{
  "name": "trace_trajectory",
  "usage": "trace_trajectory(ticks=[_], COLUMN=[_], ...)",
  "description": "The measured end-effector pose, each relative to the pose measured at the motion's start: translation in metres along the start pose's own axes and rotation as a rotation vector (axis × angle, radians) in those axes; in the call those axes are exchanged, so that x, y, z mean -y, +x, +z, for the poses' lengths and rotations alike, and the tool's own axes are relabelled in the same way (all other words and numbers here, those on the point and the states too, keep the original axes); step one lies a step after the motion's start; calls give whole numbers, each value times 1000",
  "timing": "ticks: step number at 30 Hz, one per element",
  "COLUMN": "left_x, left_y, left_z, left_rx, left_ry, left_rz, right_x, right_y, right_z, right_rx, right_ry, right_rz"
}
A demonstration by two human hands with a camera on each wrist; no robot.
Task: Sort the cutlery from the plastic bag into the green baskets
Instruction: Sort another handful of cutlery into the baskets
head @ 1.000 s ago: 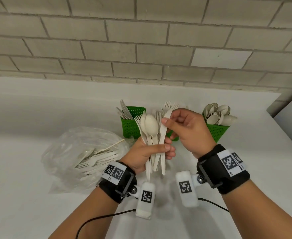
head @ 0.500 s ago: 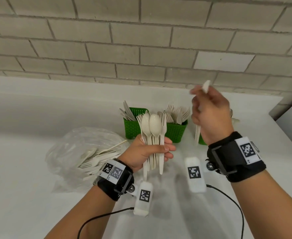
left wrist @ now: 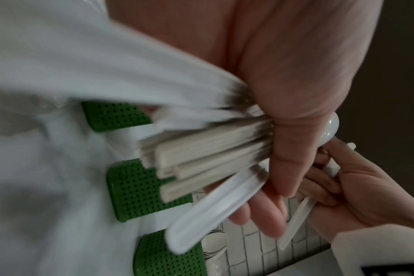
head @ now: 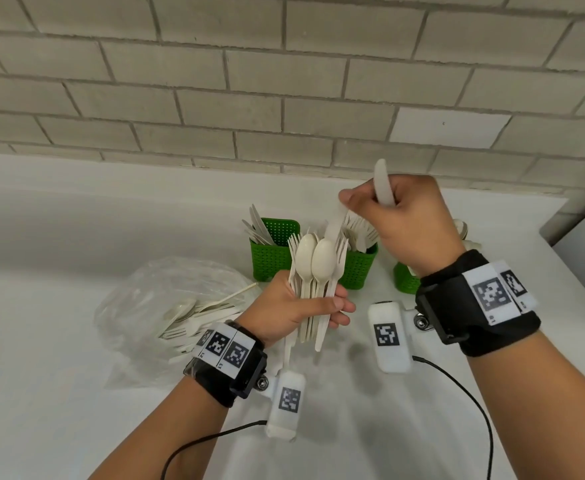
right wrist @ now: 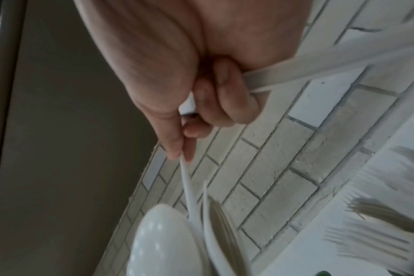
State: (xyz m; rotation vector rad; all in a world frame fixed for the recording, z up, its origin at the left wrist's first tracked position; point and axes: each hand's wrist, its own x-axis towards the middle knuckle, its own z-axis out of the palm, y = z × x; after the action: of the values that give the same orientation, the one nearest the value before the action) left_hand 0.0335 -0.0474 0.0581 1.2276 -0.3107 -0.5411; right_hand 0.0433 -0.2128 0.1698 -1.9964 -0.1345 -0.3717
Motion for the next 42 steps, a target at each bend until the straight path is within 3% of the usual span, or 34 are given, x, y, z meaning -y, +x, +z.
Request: trace_trajectory(ticks=[3,4,8,10,14,21,27,33,36,42], left_x=[1,1,6,7,0,-23,-17,-15,-15,-18], left_y=[0,1,-2,-3,1,20,22,19,16,8], left_z=[0,0,-5,-8,-9,9,14,4,-5,-10], left_rx=[8,14,-9,-65,-197,-311,-261,-342,-375,-253], left_ry=[-34,-37,-44,-78,-157,-30,-15,31,51,159], left_rz=[2,3,19,8,53,207,142,118,122,110], right_x=[1,-1,-8,-15,-30,-43,-45,-51,-48,-55], right_y=[-3,0,18,20,9,-11,-17,-15,-15,-9], right_z=[7,7,-9,-15,-4,36,47,38,26,33], right_rx=[151,71,-563,-667,-594,-397,-393,-311,-198,50], right_ry=[-126,-81,450,509,518,385,302,458,454,223], right_rz=[-53,-76,50,131,181,143,121,296,313,251])
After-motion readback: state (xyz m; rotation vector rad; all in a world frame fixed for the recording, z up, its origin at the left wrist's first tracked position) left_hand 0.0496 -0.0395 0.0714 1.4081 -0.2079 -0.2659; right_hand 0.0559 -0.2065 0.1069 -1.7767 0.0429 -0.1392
